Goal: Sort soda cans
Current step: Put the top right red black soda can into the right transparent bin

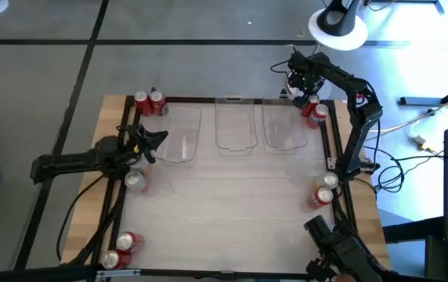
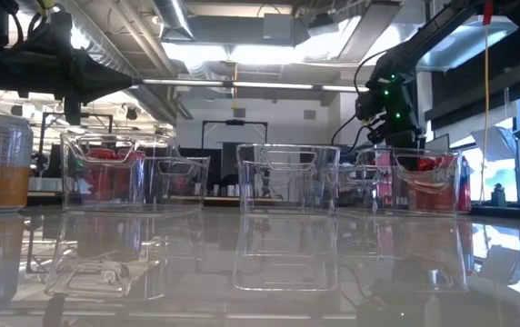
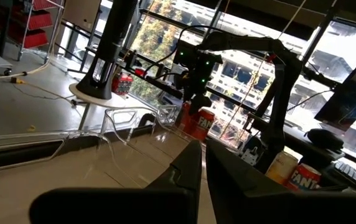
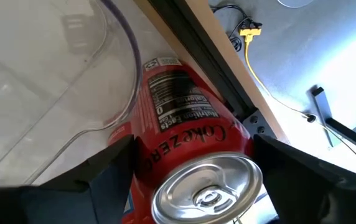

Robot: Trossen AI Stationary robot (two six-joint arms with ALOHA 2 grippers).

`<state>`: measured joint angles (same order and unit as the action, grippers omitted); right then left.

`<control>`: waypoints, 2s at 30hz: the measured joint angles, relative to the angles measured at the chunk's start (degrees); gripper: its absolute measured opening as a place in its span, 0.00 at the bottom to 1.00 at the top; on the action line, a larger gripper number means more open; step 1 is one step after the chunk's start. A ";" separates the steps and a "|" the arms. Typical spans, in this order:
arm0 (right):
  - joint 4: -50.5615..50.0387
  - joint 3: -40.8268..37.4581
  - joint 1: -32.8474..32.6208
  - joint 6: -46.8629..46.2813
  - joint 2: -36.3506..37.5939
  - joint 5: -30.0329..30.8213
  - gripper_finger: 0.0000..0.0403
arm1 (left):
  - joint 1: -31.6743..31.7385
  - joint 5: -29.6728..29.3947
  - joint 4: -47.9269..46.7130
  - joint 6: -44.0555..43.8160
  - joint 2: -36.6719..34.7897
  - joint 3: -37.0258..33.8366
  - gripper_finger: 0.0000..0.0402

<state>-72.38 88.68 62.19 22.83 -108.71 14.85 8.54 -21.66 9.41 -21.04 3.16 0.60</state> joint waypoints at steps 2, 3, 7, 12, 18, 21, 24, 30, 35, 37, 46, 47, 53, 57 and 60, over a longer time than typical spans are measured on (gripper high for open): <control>-0.18 0.00 0.02 -0.05 0.00 -0.04 0.71 | 0.00 0.01 0.00 0.00 0.00 0.00 0.04; -0.32 0.00 0.04 -0.21 0.00 -0.04 0.69 | 0.00 -0.01 0.00 0.00 0.00 0.00 0.04; -0.46 -0.04 0.03 -1.36 -0.04 0.67 0.64 | 0.02 -0.01 -0.29 0.02 0.00 0.00 0.04; -0.55 0.32 -0.02 -2.04 -0.12 1.53 0.64 | 0.02 -0.04 -0.33 0.00 0.00 0.00 0.04; -2.61 4.90 0.09 -3.75 -0.81 0.44 0.63 | 0.02 -0.08 -0.31 0.00 0.00 0.00 0.04; -3.36 7.40 0.09 -4.85 -0.35 -0.16 0.63 | 0.02 -0.10 -0.31 0.90 0.00 0.00 0.04; -4.12 8.74 0.09 -5.07 -0.46 0.27 0.63 | 0.02 -0.10 -0.30 2.18 0.00 0.00 0.04; -6.18 10.88 0.09 -6.16 -0.42 0.77 0.62 | 0.02 -0.10 -0.28 3.10 0.00 0.00 0.04; -7.10 14.38 0.09 -6.78 -0.39 1.04 0.62 | 0.02 -0.10 -0.26 4.75 0.00 0.00 0.04; -7.30 15.99 0.07 -7.16 -0.32 1.05 0.62 | 0.02 -0.08 -0.26 4.98 0.00 0.00 0.04; -7.19 25.10 -0.86 -7.86 -0.28 -1.67 0.62 | 0.02 -0.09 -0.22 4.97 0.00 0.00 0.04; -7.16 26.25 -1.27 -7.91 -0.28 -2.74 0.62 | 0.02 -0.09 -0.22 4.98 0.00 0.00 0.04; -7.13 31.42 -6.45 -8.52 -0.20 -8.76 0.62 | 0.03 -0.08 -0.22 5.16 0.00 0.00 0.04; -7.11 32.41 -10.83 -8.17 -0.17 -9.83 0.62 | 0.04 -0.08 -0.22 5.16 0.00 0.00 0.04; -8.11 32.41 -13.93 -8.03 -0.17 -9.83 0.62 | 0.02 -0.08 -0.23 5.16 0.00 0.00 0.04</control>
<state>-80.49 121.10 48.26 14.81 -108.88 5.02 8.56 -21.74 9.18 -15.88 3.16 0.60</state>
